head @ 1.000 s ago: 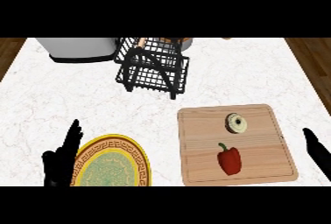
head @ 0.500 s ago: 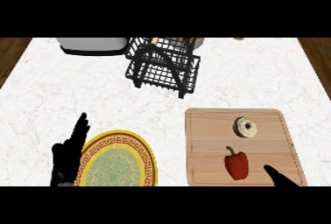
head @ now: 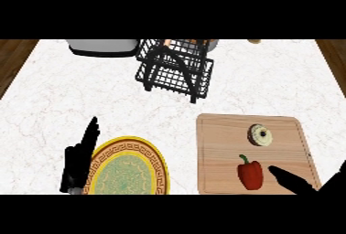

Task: Pick the cupcake from the cutting board and place it in the tiered basket

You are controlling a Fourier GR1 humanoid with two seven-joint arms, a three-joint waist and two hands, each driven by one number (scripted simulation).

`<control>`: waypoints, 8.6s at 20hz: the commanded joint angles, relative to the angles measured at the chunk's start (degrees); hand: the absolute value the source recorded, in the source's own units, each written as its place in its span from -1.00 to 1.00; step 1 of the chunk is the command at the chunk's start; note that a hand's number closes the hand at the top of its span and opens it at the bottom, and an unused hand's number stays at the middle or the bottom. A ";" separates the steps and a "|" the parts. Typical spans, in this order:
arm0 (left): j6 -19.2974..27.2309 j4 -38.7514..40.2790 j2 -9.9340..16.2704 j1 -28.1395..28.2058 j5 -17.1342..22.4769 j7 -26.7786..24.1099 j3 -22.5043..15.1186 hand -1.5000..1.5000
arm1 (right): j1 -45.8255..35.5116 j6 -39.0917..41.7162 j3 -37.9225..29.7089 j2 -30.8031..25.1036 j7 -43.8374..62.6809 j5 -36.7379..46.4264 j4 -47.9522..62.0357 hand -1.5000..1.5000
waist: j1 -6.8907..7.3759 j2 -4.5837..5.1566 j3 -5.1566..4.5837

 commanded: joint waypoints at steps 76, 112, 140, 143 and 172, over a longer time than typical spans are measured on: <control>-2.58 1.53 -2.26 -0.05 -1.51 0.73 3.22 0.00 | -40.20 25.15 0.48 1.09 -7.15 -0.79 50.65 1.00 | -1.31 -0.80 0.51; -4.42 1.75 -2.31 -0.02 -2.33 -0.11 5.84 0.00 | -72.87 41.57 -5.69 -1.33 -11.88 -11.38 20.78 1.00 | -1.37 -0.70 0.47; -3.17 0.67 -5.65 -0.52 -5.30 0.96 4.39 0.00 | -86.07 11.51 -13.18 2.86 -34.25 -14.61 75.85 1.00 | -0.42 -0.32 0.50; -4.52 0.45 -5.12 1.58 -4.66 -1.53 4.31 0.00 | -84.09 8.90 -15.96 2.87 -36.68 -23.60 76.30 -1.00 | 0.63 -0.20 0.52; -1.85 -1.74 -5.36 2.29 -5.57 2.01 6.18 0.00 | -61.04 7.50 -30.45 -19.56 -38.98 -47.07 45.19 -1.00 | -4.89 -1.66 0.58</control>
